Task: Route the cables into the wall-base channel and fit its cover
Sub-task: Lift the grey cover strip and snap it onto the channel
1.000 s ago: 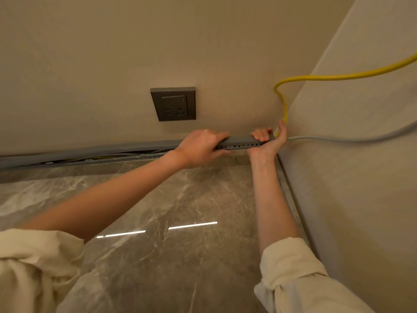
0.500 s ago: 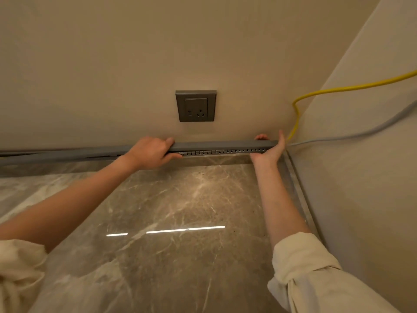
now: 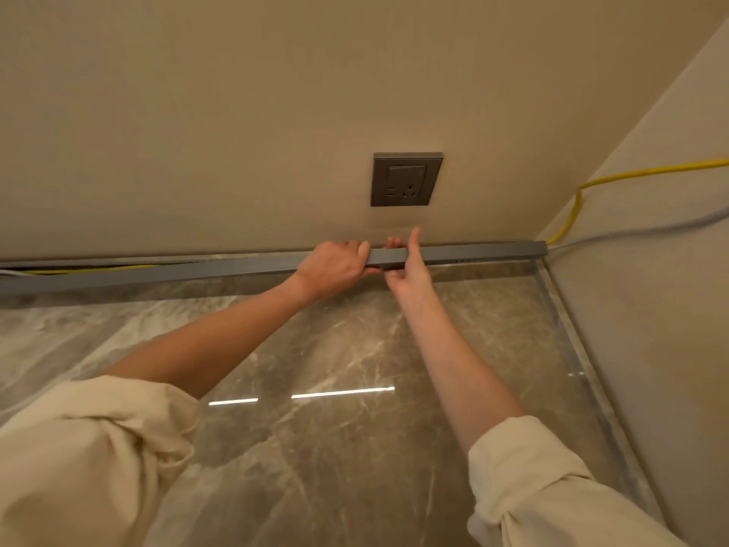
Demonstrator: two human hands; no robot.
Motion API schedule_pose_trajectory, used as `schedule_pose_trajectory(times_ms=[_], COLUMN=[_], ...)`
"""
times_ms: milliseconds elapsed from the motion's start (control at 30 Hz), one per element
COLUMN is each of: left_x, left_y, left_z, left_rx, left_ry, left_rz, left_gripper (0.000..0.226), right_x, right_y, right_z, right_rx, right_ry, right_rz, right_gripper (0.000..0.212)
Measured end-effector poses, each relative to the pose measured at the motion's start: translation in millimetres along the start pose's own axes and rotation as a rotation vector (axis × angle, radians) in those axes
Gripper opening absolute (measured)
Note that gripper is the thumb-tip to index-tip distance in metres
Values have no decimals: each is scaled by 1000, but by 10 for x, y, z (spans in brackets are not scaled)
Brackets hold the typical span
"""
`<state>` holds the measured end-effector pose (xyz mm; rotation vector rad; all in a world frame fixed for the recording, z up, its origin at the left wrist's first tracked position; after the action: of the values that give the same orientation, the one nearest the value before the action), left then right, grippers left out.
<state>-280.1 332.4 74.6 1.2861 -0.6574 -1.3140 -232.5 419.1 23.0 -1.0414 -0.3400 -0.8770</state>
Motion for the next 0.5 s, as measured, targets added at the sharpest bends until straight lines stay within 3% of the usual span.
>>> schedule_pose_trajectory(times_ms=[100, 267, 500], left_x=[15, 125, 940], left_y=[31, -31, -189], left_z=[44, 221, 1098], left_rx=[20, 220, 186], left_ry=[47, 53, 169], left_rz=[-16, 71, 246], left_gripper=[39, 34, 44], right_x=[-9, -29, -116], right_y=[12, -53, -29], right_z=[31, 51, 29], right_rx=[-21, -33, -78], right_ry=[135, 222, 220], right_rz=[-76, -60, -29], right_gripper=[38, 22, 10])
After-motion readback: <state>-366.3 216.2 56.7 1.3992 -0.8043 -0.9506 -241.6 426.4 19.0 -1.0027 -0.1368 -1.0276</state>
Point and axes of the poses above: each hand's wrist, its own x-axis away from the middle knuckle, its own y-axis out of the back of the hand, z = x × y, the point moved 7 cm from there along -x, towards the middle knuckle, and after that the axes turned 6 degrees about x, right-handed, at the moved point
